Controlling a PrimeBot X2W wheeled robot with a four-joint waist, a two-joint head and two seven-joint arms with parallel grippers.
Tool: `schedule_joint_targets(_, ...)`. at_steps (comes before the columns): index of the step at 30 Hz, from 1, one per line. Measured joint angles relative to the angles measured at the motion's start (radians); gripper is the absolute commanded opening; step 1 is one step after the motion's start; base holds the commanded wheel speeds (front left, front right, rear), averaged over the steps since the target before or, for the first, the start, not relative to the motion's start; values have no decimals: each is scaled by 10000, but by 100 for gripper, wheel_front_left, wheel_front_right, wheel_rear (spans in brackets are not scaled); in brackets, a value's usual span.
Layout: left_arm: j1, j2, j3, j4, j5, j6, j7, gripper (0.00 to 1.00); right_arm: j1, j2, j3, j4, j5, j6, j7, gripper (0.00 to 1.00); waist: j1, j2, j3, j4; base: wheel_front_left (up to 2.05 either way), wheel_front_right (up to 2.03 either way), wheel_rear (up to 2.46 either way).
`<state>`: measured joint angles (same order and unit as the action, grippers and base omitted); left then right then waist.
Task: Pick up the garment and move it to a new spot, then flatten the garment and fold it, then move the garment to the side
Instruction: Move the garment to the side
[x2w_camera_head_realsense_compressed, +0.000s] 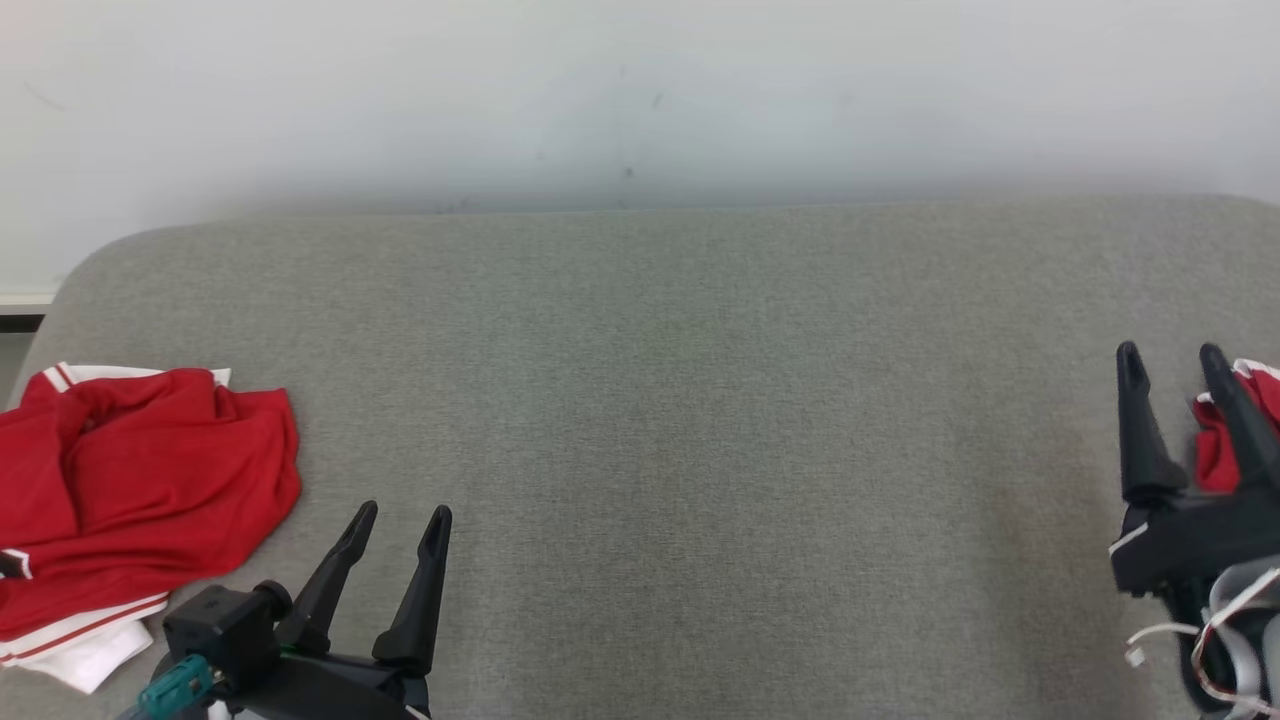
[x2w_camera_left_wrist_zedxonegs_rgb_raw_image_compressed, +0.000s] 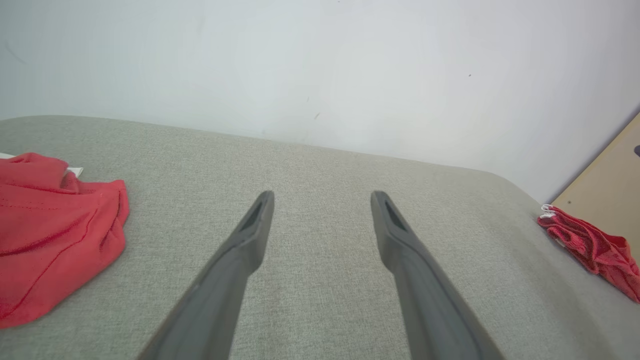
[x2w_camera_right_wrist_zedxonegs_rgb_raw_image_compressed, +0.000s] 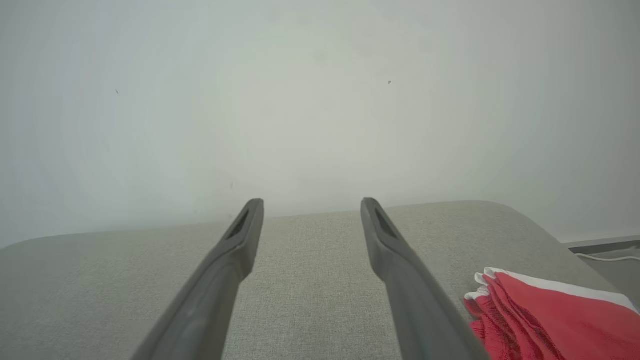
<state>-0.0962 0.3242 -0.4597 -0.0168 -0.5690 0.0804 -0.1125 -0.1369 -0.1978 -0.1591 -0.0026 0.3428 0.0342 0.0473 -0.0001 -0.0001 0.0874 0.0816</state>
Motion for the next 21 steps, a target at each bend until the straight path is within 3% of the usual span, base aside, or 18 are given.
schedule_joint_targets(9, -123, -90, 276, 270, 454, 178, -660, 100, 1019, 1392, 146, -362, 201, -430, -1244, 100, 0, 0, -283, 476, 0, 0, 0)
schedule_joint_targets(21, 566, -61, 872, 614, 493, 337, -872, 100, 1502, 1461, 915, 21, 314, -428, -1902, 100, -1, 0, -731, 751, 0, 0, 0)
